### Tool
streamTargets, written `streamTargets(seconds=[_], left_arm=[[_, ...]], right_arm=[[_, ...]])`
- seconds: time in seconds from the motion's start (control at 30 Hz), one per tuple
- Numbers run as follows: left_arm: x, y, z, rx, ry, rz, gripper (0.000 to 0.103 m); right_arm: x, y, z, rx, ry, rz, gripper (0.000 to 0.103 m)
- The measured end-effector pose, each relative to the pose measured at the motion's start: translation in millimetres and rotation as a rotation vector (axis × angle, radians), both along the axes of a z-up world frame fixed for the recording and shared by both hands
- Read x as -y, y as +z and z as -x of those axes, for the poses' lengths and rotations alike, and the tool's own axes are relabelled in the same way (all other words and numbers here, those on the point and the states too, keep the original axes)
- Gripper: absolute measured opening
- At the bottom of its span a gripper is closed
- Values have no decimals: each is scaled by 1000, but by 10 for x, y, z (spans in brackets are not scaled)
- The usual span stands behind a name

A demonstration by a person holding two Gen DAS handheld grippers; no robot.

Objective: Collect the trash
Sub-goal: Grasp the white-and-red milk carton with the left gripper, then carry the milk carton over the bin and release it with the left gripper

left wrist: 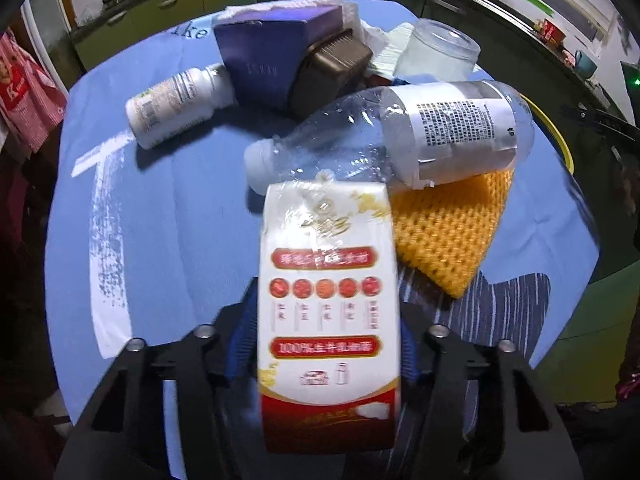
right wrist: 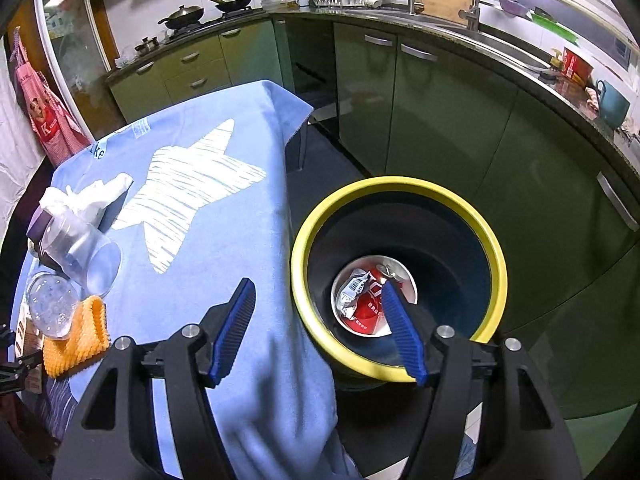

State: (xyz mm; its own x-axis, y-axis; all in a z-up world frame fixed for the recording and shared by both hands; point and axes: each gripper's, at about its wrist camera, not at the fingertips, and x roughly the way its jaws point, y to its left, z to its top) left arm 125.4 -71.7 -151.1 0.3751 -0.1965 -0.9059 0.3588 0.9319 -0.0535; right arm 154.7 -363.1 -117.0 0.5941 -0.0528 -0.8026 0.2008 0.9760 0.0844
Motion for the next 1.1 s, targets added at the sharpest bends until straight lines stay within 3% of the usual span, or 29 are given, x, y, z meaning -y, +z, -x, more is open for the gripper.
streamTargets(seconds=[0.3, 0.6, 0.83, 1.03, 1.1], left_arm=[[-132, 188, 78, 34, -9, -22, 53], [-148, 822, 279, 161, -20, 13, 53], [501, 1292, 102, 222, -213, 87, 53], [1508, 1633, -208, 222, -439, 120, 53], [2013, 1706, -326, 196, -533, 127, 53]], right_arm=[[-32, 8, 27, 5, 11, -5, 62], [28, 58, 102, 23, 4, -5, 62], [113, 150, 289, 51, -31, 27, 62], [424, 186, 642, 75, -118, 17, 62], [520, 172, 741, 73, -146, 15, 62]])
